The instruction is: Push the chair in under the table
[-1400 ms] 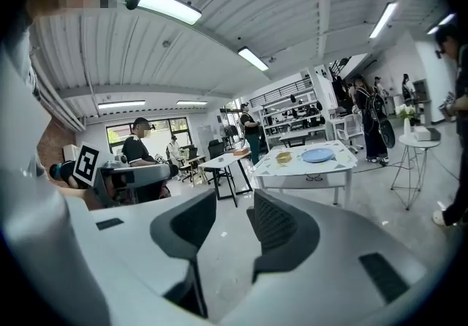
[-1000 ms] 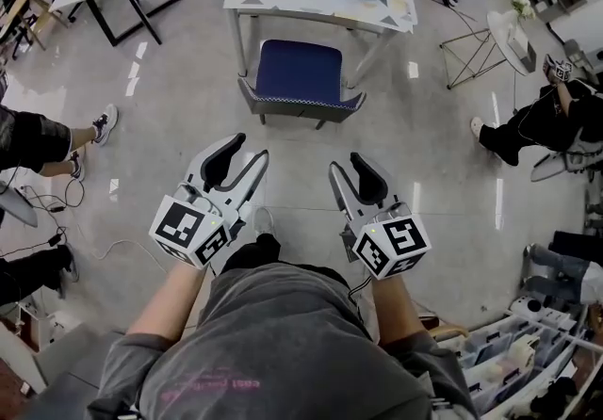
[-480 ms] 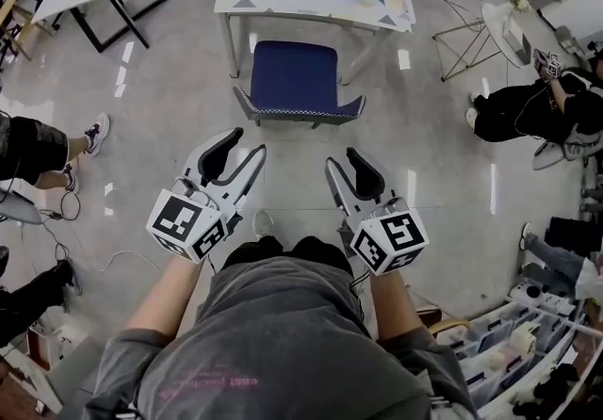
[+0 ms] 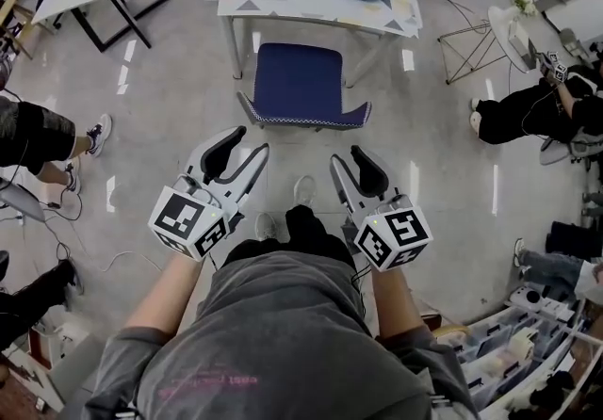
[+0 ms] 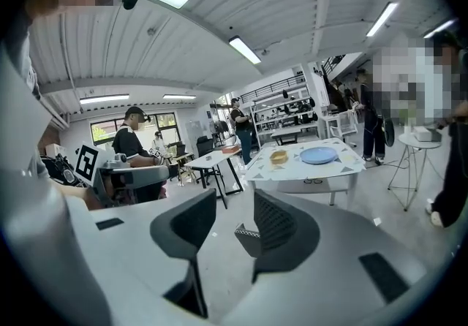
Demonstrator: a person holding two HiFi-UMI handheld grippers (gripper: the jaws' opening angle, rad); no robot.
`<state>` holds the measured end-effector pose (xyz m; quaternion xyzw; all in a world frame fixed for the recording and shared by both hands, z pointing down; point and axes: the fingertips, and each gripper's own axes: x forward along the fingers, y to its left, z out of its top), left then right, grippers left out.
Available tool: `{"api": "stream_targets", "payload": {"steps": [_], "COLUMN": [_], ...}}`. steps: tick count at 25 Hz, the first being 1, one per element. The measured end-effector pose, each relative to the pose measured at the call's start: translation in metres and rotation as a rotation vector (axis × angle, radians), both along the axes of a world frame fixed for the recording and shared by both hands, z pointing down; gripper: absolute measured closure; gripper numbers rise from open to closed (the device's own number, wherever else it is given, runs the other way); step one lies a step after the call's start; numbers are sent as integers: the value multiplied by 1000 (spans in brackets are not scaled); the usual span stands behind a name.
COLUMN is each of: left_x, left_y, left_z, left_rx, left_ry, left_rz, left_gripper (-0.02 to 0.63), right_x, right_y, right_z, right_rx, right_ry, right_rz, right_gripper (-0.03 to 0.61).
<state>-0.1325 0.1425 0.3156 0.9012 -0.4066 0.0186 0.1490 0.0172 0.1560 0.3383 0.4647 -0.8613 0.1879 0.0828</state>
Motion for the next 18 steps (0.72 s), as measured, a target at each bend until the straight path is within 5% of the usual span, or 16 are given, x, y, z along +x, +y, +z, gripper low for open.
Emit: {"api": "stream_targets", "payload": {"steps": [18], "left_x": [27], "left_y": [-98], "left_z": [30], "left_rx": [-51], "left_ry": [-26], "left_rz": [-47], "left_gripper": [431], "right_x": [25], "right_y": [-109], "right_z": [31], "right_rx": [-45], "right_ry": [2], "right_rz": [-81], "right_gripper": [433]}}
